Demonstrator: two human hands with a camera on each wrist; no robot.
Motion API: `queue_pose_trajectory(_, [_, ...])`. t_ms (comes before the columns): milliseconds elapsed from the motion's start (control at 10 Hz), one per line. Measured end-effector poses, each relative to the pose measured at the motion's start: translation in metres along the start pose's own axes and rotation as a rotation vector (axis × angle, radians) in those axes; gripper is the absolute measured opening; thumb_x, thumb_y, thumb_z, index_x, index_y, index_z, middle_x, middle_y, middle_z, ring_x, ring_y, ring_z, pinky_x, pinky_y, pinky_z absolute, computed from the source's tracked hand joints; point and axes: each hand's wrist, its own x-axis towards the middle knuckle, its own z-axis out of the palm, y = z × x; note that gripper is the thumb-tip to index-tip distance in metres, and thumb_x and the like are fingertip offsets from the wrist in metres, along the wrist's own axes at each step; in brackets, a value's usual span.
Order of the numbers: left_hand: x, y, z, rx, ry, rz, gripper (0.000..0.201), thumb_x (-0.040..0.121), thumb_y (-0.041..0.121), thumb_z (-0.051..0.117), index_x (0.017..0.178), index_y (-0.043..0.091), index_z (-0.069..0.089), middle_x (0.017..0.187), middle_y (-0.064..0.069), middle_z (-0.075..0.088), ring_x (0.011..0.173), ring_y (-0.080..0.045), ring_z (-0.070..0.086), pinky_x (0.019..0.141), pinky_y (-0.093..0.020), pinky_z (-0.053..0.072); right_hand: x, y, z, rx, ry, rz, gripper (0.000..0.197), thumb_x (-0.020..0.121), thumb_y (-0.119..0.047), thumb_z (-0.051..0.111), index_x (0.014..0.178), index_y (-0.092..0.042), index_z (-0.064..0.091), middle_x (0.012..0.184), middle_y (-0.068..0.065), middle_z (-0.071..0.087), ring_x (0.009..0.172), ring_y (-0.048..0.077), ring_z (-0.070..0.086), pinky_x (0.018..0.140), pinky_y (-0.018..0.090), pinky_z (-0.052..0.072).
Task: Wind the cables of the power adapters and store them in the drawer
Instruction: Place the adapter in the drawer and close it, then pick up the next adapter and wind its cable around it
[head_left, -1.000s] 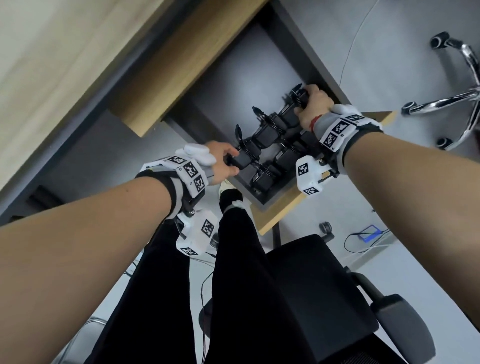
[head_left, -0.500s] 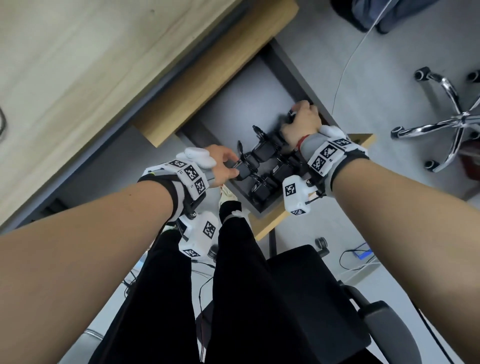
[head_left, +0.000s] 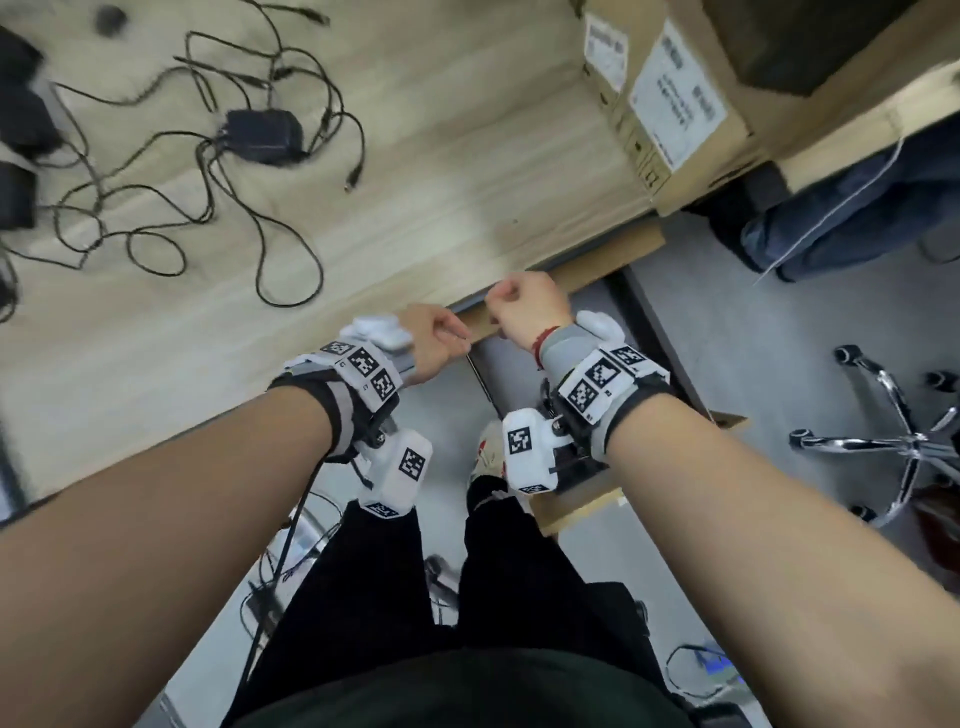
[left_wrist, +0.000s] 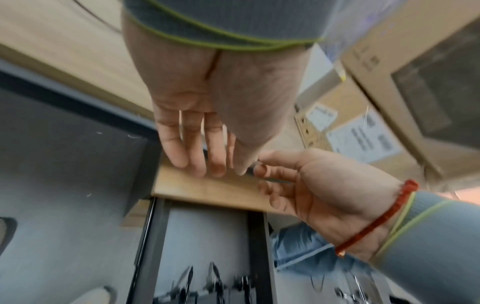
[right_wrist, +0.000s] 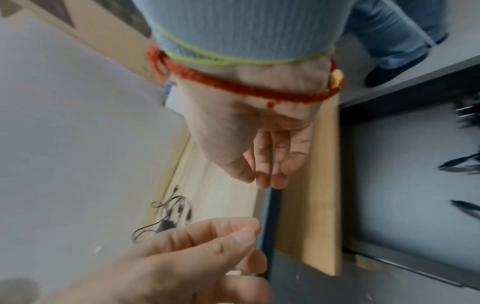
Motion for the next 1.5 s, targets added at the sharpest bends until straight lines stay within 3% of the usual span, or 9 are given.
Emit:
queue_pose_trajectory(100, [-0.024,-0.008,-0.052,-0.041,0.139,-0.014,0.01,0.091,0.023,0.065,0.1,0.022,0.068,0.074,0.004,0.062,0.053,-0.005,0.051,0.05,-0.018,0.04,-0.013,-0.07,0.002,0.004,-0.042,-0.077,0.012,0.082,-0.019,0.059,0.082,-0.02,0.071,0.088,0.002,0.074,0.085,0.026,0.07,0.083,0.039,0.057])
queue_pose_trajectory(200, [-0.049,-0.029,-0.106,-0.205,0.197,-0.048,0.013,0.09,0.011,0.063,0.101,0.011,0.068,0.073,0.0,0.062,0.059,-0.009,0.059,0.052,-0.02,0.048,-0.025,-0.139,0.017,-0.029,-0.094,-0.155,0.012,0.077,-0.02,0.056,0.072,-0.026,0.065,0.082,-0.002,0.073,0.078,0.025,0.071,0.078,0.039,0.059])
queue_pose_trajectory(300, [-0.051,-0.037,-0.126,-0.21,0.296,-0.042,0.007,0.085,0.02,0.068,0.092,0.02,0.069,0.069,0.004,0.063,0.07,-0.019,0.063,0.064,-0.033,0.054,-0.024,-0.168,0.021,-0.008,-0.096,-0.17,0.015,0.085,-0.017,0.053,0.08,-0.022,0.066,0.08,0.003,0.074,0.066,0.025,0.072,0.057,0.026,0.054])
queue_pose_trajectory(500, [-0.062,-0.096,-0.199,-0.214,0.437,-0.139,0.008,0.085,0.026,0.068,0.091,0.021,0.068,0.071,0.005,0.06,0.067,-0.018,0.058,0.058,-0.025,0.045,-0.027,-0.246,0.063,-0.033,-0.138,-0.228,0.017,0.088,-0.016,0.05,0.093,-0.013,0.067,0.078,0.003,0.071,0.055,0.02,0.069,0.05,0.024,0.052])
queue_pose_trajectory(700, [-0.064,-0.185,-0.275,-0.119,0.527,-0.345,0.034,0.081,0.04,0.067,0.11,0.025,0.057,0.106,-0.003,0.062,0.084,-0.022,0.062,0.081,-0.039,0.054,-0.012,-0.32,0.135,-0.07,-0.216,-0.247,0.016,0.089,-0.018,0.052,0.092,-0.012,0.066,0.076,0.004,0.071,0.051,0.018,0.065,0.054,0.029,0.054])
queue_pose_trajectory(800, [-0.061,-0.226,-0.306,-0.038,0.635,-0.51,0.063,0.078,0.041,0.069,0.132,0.025,0.042,0.134,-0.013,0.043,0.108,-0.033,0.053,0.093,-0.041,0.046,0.0,-0.349,0.171,-0.112,-0.252,-0.239,0.014,0.087,-0.019,0.052,0.09,-0.016,0.066,0.077,0.006,0.072,0.054,0.018,0.066,0.059,0.03,0.056])
queue_pose_trajectory(1000, [-0.054,-0.293,-0.351,0.056,0.614,-0.593,0.071,0.077,0.031,0.065,0.139,0.02,0.031,0.14,-0.013,0.031,0.115,-0.025,0.041,0.081,-0.028,0.035,0.016,-0.393,0.236,-0.158,-0.305,-0.248,0.012,0.089,-0.019,0.055,0.081,-0.021,0.064,0.077,0.009,0.072,0.056,0.021,0.067,0.059,0.031,0.056])
queue_pose_trajectory(1200, [-0.026,-0.336,-0.352,-0.178,0.589,-0.601,0.081,0.081,0.021,0.074,0.148,0.016,0.028,0.149,-0.02,0.027,0.131,-0.037,0.04,0.092,-0.037,0.036,0.022,-0.409,0.26,-0.192,-0.341,-0.226,0.013,0.088,-0.018,0.055,0.09,-0.014,0.067,0.076,0.01,0.072,0.054,0.018,0.066,0.051,0.024,0.048])
queue_pose_trajectory(1500, [-0.019,-0.339,-0.362,-0.117,0.616,-0.542,0.066,0.075,0.013,0.078,0.13,0.007,0.042,0.136,-0.019,0.04,0.116,-0.038,0.05,0.093,-0.043,0.044,0.026,-0.409,0.249,-0.23,-0.339,-0.244,0.011,0.087,-0.016,0.058,0.084,-0.021,0.068,0.072,0.001,0.07,0.047,0.011,0.064,0.052,0.022,0.047])
